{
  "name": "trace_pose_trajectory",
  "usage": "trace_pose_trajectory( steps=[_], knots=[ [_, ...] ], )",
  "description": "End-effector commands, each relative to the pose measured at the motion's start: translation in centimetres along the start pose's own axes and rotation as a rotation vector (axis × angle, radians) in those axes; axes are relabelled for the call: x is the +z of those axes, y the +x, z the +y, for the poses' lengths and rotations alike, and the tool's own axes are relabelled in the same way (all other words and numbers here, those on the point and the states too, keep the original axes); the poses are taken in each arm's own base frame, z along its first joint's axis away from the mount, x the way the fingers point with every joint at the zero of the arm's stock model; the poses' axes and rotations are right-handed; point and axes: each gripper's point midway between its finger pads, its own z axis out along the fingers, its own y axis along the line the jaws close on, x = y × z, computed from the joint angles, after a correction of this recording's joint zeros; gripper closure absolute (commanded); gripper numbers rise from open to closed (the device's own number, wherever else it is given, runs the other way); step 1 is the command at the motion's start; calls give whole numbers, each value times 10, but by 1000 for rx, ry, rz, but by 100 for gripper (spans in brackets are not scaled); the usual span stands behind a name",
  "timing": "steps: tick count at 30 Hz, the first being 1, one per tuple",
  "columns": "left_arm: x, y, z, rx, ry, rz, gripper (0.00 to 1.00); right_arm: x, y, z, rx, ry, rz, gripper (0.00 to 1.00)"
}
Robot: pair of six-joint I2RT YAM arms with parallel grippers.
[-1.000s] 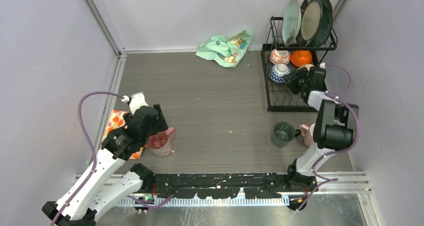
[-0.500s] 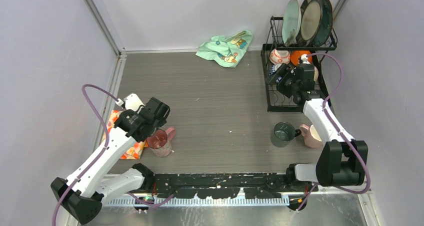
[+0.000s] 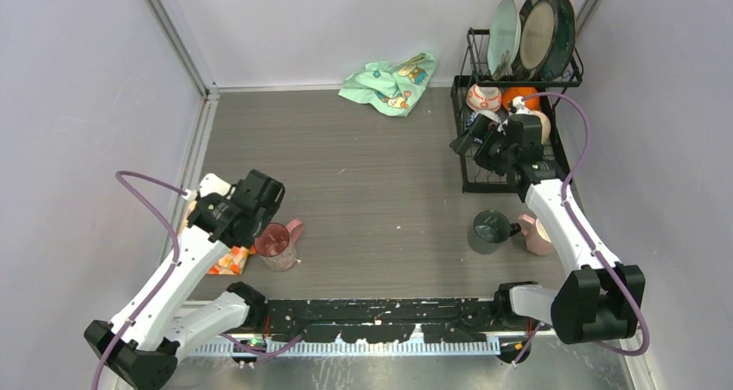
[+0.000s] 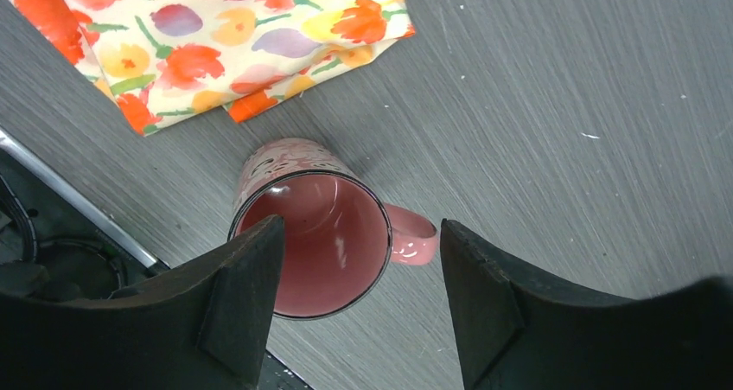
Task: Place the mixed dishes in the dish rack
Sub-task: Pick up the cup at the corner of the board.
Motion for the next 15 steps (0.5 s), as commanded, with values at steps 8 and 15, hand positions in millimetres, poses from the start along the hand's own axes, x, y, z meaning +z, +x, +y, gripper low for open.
trace_pose_trajectory(
  steps=[8,15],
  knots=[
    [38,26,4,-147,-92,138,38,-28,-18,7,-62,7,-81,0],
    [51,30,14,-168,-154,154,45,-34,-18,6,-54,8,-105,0]
  ],
)
